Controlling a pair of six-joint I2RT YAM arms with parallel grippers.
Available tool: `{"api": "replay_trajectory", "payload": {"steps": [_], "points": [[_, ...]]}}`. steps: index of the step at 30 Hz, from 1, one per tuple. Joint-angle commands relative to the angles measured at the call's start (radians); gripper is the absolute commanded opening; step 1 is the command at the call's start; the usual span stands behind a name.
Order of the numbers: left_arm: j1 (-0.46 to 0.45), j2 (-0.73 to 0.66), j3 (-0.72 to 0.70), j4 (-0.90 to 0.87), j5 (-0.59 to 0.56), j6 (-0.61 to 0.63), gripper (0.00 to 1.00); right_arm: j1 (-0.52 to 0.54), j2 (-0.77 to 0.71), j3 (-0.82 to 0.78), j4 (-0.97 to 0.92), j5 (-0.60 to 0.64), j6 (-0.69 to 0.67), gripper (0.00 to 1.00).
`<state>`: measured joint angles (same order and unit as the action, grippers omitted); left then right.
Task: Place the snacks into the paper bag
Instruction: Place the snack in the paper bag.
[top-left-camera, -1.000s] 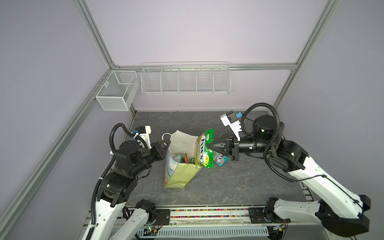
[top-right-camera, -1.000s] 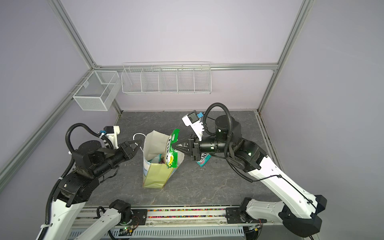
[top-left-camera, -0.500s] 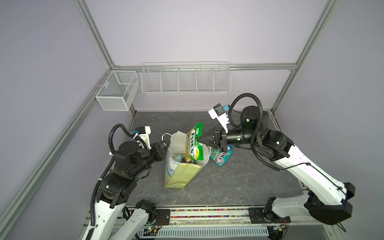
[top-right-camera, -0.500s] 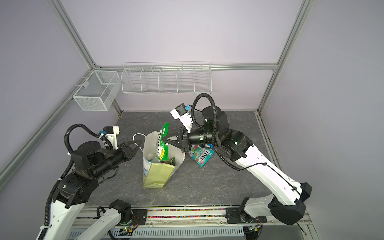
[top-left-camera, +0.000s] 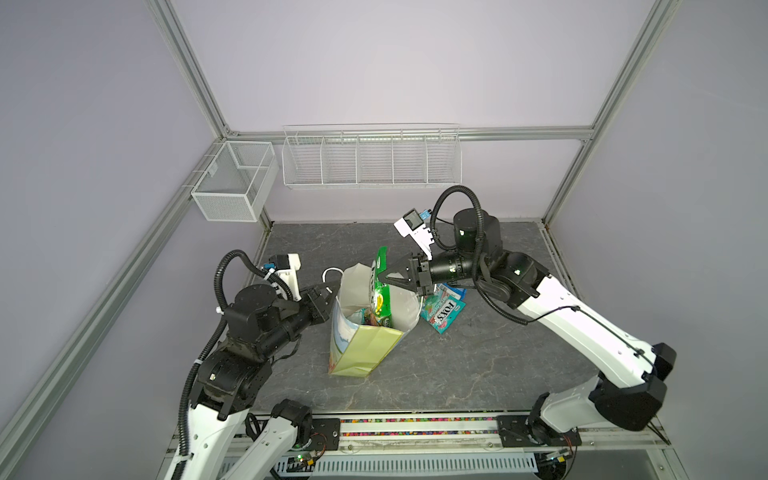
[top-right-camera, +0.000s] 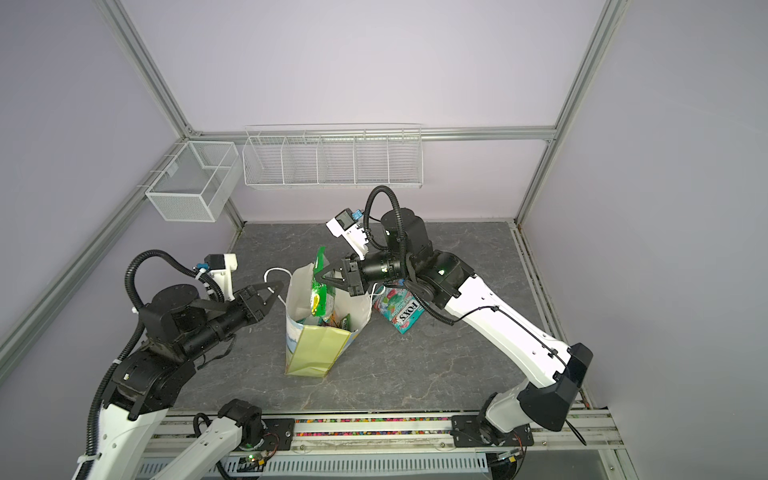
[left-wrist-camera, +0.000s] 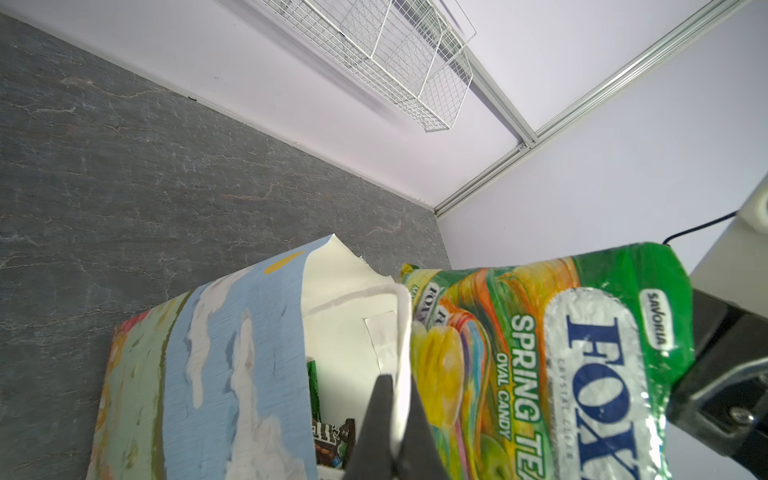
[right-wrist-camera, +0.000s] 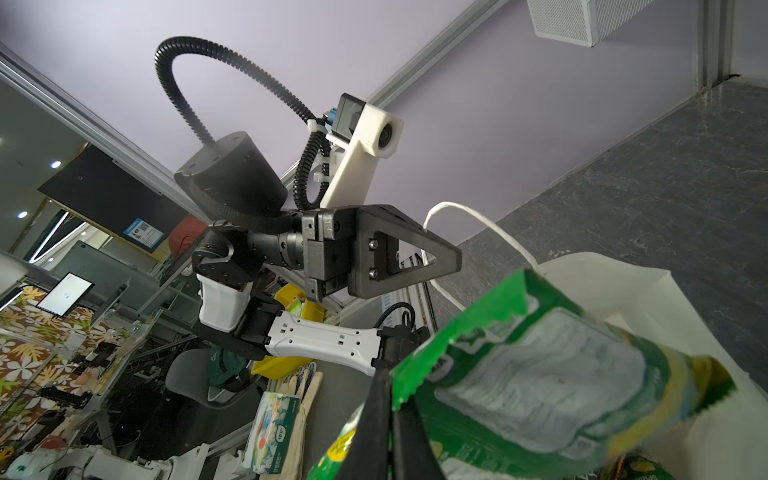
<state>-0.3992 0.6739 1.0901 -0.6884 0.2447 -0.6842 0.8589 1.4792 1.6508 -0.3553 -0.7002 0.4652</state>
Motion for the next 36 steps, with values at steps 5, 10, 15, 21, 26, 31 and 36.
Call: {"api": "replay_trajectory", "payload": {"steps": [5,10,15,21,26,31,36], "points": [[0.004,-0.025,0.027,0.021,0.01,0.008,0.0,-0.003,0.009,-0.023,0.153,-0.073,0.071,0.07],[0.005,-0.026,0.022,0.022,0.007,0.007,0.0,0.006,0.013,-0.049,0.185,-0.089,0.095,0.07],[0.004,-0.024,0.02,0.029,0.008,0.004,0.0,0.01,0.014,-0.073,0.217,-0.1,0.123,0.07],[0.005,-0.023,0.021,0.027,0.005,0.005,0.0,0.013,0.025,-0.092,0.257,-0.107,0.151,0.07],[0.005,-0.026,0.021,0.024,0.004,0.004,0.0,0.013,0.047,-0.081,0.275,-0.111,0.171,0.07],[0.005,-0.03,0.024,0.019,0.002,0.007,0.0,0.015,0.065,-0.037,0.269,-0.116,0.178,0.07],[0.004,-0.033,0.027,0.016,0.001,0.01,0.0,0.015,0.08,-0.032,0.271,-0.118,0.188,0.07]]}}
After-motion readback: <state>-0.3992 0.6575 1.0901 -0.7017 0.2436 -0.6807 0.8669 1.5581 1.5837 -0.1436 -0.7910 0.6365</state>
